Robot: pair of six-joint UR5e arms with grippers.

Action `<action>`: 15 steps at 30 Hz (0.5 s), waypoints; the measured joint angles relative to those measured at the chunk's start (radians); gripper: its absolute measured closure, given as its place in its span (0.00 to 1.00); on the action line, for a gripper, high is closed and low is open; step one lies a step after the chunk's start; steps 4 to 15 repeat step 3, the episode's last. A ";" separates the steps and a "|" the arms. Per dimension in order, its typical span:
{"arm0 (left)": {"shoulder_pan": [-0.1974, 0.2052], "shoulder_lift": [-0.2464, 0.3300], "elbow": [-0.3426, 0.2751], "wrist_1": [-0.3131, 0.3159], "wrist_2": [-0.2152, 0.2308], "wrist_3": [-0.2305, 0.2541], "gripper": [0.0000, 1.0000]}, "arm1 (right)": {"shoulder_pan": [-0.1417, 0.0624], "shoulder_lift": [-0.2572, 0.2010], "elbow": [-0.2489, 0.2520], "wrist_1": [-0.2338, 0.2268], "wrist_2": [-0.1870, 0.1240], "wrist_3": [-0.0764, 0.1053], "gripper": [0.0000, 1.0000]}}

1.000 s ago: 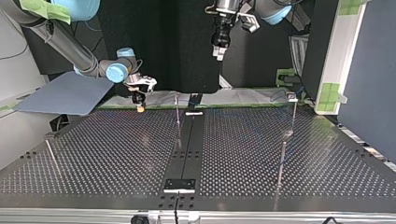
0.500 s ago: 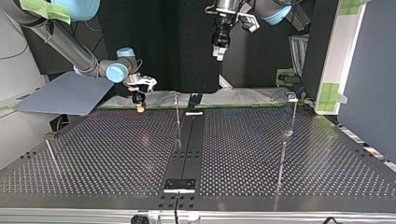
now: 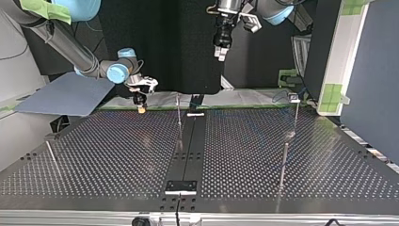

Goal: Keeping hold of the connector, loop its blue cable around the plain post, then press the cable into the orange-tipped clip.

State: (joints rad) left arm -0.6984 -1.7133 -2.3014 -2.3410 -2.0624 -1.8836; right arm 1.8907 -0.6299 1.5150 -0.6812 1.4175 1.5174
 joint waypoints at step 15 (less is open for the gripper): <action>0.000 0.000 0.000 0.000 0.000 0.000 0.00 | 0.000 0.000 0.000 0.000 0.000 0.000 0.98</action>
